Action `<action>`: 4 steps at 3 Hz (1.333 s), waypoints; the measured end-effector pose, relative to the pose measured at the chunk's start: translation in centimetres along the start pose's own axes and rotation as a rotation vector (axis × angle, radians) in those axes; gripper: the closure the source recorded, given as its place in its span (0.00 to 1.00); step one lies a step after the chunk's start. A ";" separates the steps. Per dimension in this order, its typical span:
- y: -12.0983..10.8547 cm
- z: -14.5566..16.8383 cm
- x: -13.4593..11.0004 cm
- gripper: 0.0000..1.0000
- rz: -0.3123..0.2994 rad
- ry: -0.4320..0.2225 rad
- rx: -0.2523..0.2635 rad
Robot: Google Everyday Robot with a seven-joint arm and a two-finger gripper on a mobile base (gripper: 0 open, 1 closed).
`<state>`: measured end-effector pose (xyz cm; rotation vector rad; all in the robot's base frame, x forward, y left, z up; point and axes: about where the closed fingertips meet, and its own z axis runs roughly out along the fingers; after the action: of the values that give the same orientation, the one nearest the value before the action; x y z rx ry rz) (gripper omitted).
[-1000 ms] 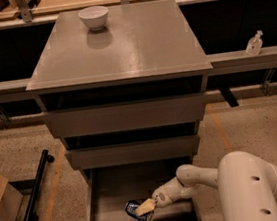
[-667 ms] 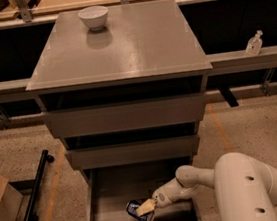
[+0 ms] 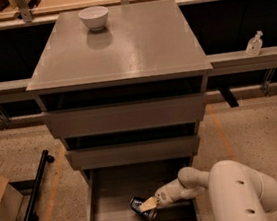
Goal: Place pepsi can into bottom drawer
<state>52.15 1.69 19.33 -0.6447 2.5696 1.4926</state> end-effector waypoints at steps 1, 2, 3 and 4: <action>-2.4 0.9 -0.6 0.61 0.003 -0.011 -0.002; -3.8 1.6 -1.2 0.38 0.002 -0.011 -0.008; -4.4 2.1 -1.0 0.14 0.007 0.001 0.001; -3.6 1.8 -1.1 0.00 -0.016 -0.002 0.019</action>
Offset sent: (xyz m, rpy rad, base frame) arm 0.0414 -0.0012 -0.0505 0.0144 -0.0068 -0.0095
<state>54.39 2.07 15.83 -0.6596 2.5671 1.4612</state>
